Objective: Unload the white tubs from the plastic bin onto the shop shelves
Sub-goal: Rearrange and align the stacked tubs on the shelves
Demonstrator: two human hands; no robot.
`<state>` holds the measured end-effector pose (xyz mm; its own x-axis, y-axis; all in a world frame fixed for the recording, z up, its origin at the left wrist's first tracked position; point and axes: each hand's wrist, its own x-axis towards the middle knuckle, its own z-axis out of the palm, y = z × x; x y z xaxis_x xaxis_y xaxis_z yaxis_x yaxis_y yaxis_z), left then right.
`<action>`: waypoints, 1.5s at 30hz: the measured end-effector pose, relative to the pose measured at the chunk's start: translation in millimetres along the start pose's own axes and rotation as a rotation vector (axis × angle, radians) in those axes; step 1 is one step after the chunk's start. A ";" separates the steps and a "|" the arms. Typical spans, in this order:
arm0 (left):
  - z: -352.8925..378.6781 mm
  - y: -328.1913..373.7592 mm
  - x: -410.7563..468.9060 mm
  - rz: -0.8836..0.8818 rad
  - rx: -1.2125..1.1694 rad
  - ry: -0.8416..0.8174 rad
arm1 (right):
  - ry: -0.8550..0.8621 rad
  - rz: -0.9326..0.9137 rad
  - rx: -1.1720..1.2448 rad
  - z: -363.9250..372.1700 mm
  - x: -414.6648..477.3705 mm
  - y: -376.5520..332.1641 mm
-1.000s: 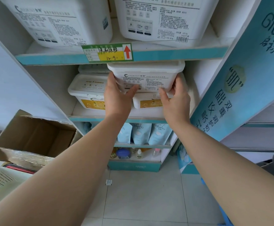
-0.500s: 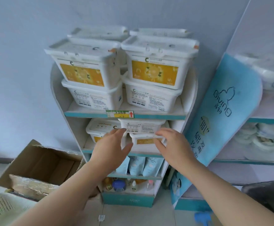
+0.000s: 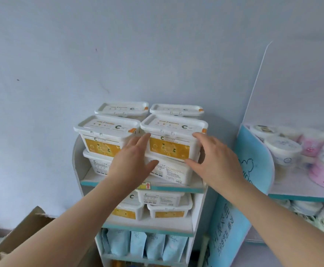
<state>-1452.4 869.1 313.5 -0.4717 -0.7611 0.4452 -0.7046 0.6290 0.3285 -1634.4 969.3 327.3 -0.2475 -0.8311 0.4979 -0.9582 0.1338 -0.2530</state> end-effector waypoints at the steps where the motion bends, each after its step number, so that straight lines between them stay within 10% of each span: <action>1: 3.1 1.8 5.8 0.010 0.012 0.006 | 0.002 0.017 -0.032 1.1 4.0 4.9; 26: 57.8 10.2 44.2 -0.084 0.216 0.139 | -0.113 -0.084 -0.026 32.5 65.7 60.1; 45: -26.2 -70.6 22.8 0.254 0.175 0.211 | 0.288 -0.208 -0.089 50.1 36.2 -62.3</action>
<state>-1399.6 811.5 322.2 -0.5362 -0.5234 0.6622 -0.6679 0.7428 0.0463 -1576.5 903.8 319.5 -0.0638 -0.6612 0.7475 -0.9979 0.0345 -0.0547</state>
